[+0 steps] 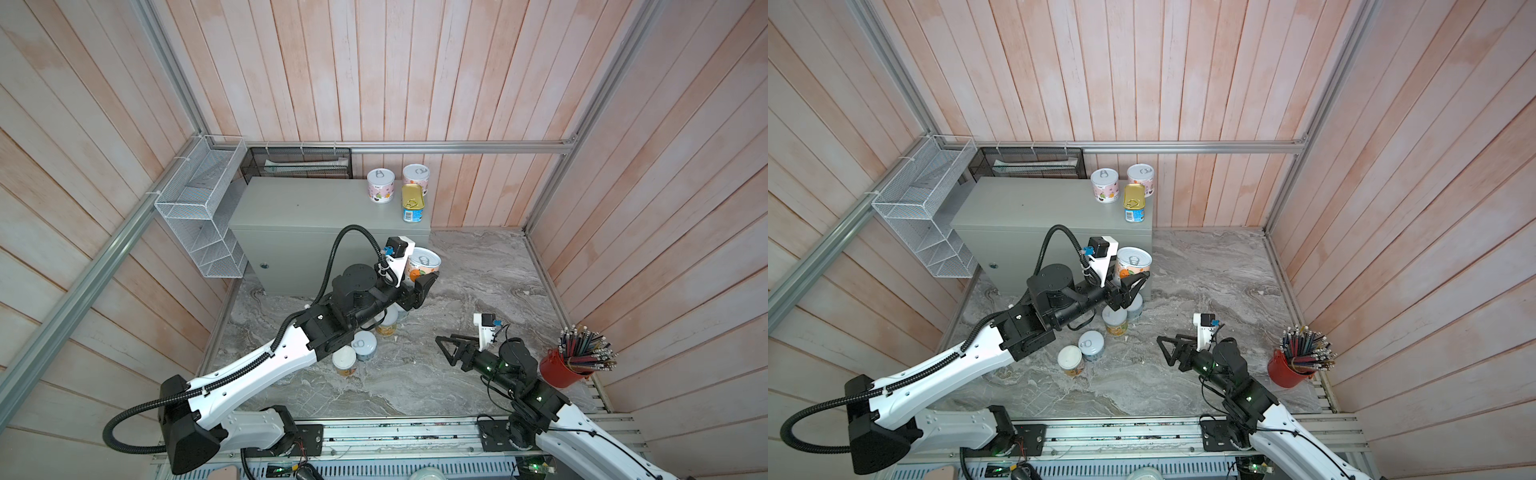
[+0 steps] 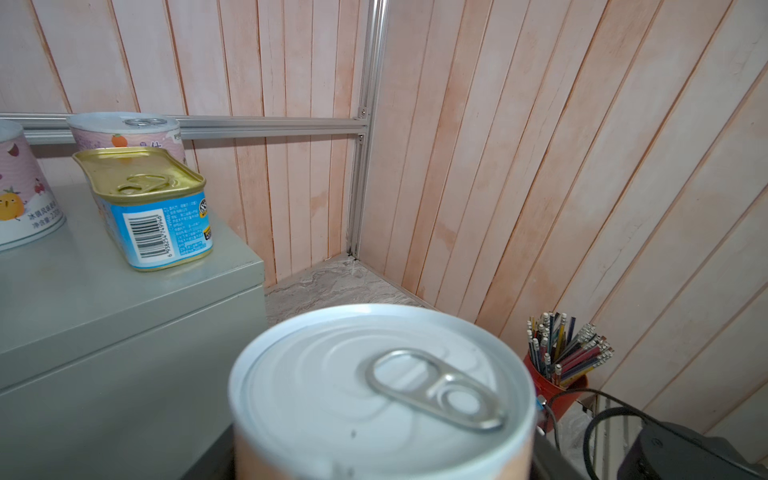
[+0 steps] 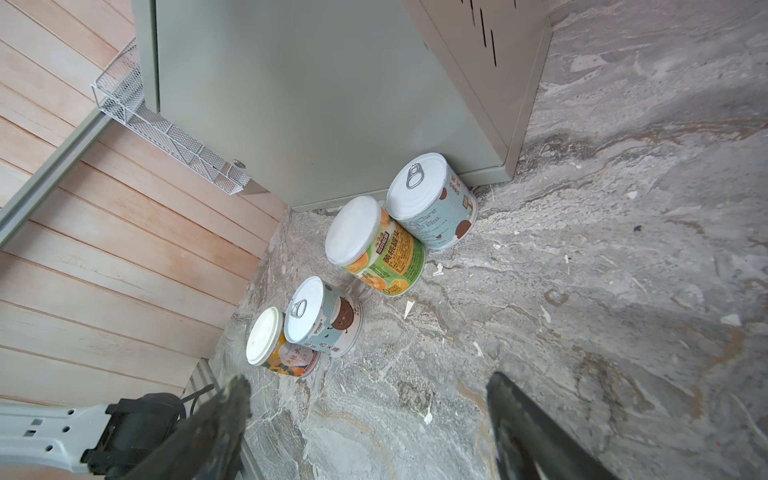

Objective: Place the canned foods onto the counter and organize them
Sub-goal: 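Carry the orange-labelled can with the left gripper over the cabinet top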

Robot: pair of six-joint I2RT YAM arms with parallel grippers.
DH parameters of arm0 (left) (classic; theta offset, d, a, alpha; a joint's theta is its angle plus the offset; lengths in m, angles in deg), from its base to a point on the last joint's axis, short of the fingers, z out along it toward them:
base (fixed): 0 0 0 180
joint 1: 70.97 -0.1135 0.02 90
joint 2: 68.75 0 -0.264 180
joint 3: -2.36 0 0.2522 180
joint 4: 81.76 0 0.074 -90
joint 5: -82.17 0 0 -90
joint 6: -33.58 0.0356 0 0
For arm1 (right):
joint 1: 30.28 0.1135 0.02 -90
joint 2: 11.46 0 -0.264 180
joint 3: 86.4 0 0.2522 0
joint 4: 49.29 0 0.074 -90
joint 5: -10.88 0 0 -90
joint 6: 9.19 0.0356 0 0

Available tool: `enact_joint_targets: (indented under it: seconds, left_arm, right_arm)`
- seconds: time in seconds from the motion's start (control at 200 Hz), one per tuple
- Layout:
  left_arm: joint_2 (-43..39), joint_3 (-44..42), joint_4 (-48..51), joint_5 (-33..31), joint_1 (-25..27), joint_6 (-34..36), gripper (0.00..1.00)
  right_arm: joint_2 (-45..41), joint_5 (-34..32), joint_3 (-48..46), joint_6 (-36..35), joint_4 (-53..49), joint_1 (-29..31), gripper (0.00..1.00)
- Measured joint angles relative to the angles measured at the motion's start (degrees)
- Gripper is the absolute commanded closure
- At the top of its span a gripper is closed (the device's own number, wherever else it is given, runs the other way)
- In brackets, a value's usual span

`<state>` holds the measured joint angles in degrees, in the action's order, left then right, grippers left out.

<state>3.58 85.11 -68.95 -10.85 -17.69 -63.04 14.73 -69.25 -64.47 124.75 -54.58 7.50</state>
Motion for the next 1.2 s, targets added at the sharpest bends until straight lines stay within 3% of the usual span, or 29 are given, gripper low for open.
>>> enact_joint_targets:
  seconds: [0.415, 0.84, 1.195]
  left_arm:
    - [3.15, 6.12, -0.44, -4.61, -2.45, 3.21, 0.54]
    - [6.67, 10.38, -1.16, -4.04, -15.98, 2.93, 0.54]
    - [12.20, 12.72, -2.89, -0.52, -21.94, 0.59, 0.54]
  right_arm:
    - [-0.61, -0.33, -2.16, 0.02, 0.66, 0.00, 0.11]
    - [-2.45, -0.35, -3.10, 0.02, 2.25, 0.00, 0.11]
    - [-3.45, -0.39, -4.17, 0.04, 2.05, 0.00, 0.11]
